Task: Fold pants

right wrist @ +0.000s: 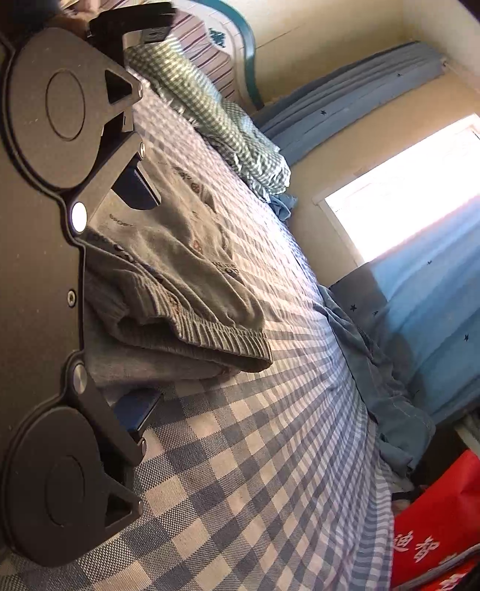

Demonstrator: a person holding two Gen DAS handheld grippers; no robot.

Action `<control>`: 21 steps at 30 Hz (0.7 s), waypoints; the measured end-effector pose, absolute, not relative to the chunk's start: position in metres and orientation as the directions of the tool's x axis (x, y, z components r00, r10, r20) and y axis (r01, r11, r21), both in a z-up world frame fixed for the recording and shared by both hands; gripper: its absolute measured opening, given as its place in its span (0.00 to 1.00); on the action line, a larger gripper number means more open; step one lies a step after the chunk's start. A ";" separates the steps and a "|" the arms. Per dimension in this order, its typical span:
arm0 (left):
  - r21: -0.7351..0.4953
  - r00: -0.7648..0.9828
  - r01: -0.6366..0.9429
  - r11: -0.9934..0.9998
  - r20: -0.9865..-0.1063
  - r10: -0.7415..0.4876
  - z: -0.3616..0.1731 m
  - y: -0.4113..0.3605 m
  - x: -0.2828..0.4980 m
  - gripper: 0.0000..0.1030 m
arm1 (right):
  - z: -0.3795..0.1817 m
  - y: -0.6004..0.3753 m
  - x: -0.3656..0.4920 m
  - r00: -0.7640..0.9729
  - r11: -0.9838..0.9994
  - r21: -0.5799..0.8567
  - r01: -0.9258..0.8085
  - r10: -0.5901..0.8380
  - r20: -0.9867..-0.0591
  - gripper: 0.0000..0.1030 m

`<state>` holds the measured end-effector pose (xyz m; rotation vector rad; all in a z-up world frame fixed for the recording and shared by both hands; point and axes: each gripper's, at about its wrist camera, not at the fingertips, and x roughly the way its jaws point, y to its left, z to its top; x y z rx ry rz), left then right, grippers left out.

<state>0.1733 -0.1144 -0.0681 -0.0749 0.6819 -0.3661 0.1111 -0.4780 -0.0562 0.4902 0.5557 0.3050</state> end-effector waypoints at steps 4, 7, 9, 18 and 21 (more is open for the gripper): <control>-0.220 0.714 0.305 0.927 -0.591 -0.375 -0.068 -0.109 0.174 1.00 | -0.055 -0.483 0.116 0.809 0.805 0.583 -0.112 0.415 -0.417 1.00; -0.266 0.712 0.301 0.916 -0.576 -0.402 -0.068 -0.103 0.176 1.00 | -0.054 -0.480 0.117 0.807 0.809 0.579 -0.102 0.407 -0.427 0.99; -0.299 0.708 0.296 0.907 -0.568 -0.419 -0.066 -0.099 0.177 1.00 | -0.051 -0.476 0.117 0.806 0.829 0.553 -0.084 0.383 -0.451 0.95; -0.333 0.664 0.214 0.918 -0.640 -0.387 -0.056 -0.100 0.187 0.90 | -0.053 -0.490 0.116 0.800 0.787 0.616 0.031 0.350 -0.487 0.50; -0.332 0.642 0.189 0.924 -0.670 -0.372 -0.051 -0.105 0.189 0.82 | -0.055 -0.491 0.113 0.794 0.776 0.630 0.038 0.359 -0.491 0.42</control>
